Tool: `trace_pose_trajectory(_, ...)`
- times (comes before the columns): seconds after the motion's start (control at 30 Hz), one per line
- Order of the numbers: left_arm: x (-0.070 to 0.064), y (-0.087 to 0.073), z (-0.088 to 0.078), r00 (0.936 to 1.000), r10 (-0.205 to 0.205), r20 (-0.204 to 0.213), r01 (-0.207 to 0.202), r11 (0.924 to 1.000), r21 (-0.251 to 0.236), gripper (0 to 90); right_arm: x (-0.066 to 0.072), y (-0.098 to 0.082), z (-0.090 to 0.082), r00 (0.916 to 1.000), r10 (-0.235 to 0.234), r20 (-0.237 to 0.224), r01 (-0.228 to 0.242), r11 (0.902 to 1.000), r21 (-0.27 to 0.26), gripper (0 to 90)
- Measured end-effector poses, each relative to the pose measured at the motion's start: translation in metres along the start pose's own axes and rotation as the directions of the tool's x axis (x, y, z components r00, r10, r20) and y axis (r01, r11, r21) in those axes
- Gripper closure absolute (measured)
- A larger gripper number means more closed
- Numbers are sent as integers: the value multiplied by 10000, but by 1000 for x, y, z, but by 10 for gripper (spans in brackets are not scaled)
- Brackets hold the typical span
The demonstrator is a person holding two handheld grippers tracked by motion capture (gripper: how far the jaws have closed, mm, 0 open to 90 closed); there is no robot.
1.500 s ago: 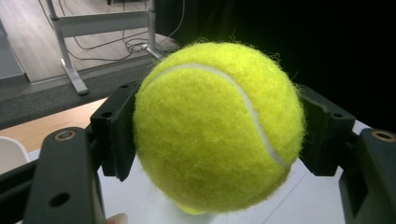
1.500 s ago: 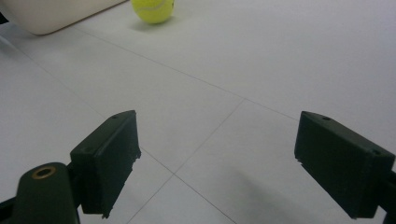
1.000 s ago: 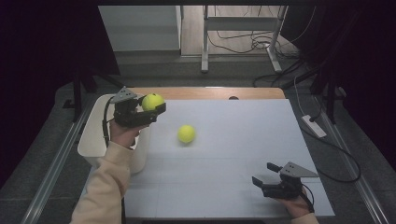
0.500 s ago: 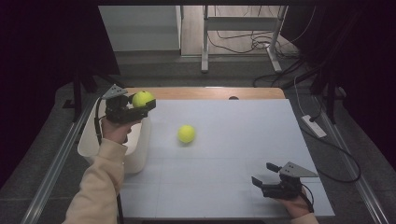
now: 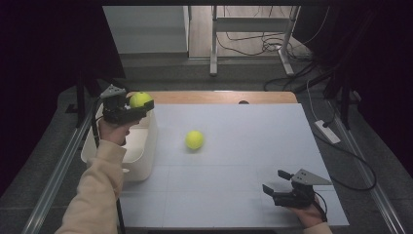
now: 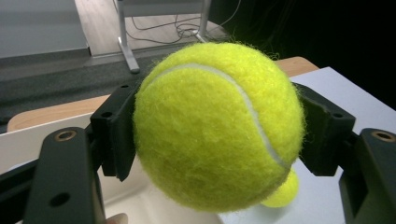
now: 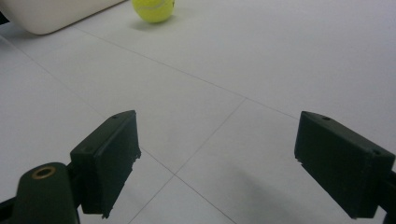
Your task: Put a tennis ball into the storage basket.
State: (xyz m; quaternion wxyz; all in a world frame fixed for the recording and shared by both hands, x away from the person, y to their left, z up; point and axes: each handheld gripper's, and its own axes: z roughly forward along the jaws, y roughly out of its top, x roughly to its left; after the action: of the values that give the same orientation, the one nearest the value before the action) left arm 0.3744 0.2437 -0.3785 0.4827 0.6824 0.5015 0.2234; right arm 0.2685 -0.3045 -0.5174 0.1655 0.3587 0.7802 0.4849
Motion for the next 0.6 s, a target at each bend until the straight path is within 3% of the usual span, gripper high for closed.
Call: trace_pose_trajectory(0.6,21,1,-1,9972,-163,-731,200,9985,506,269,1,0,0,10000,20,-9,-20,10000,-10,136)
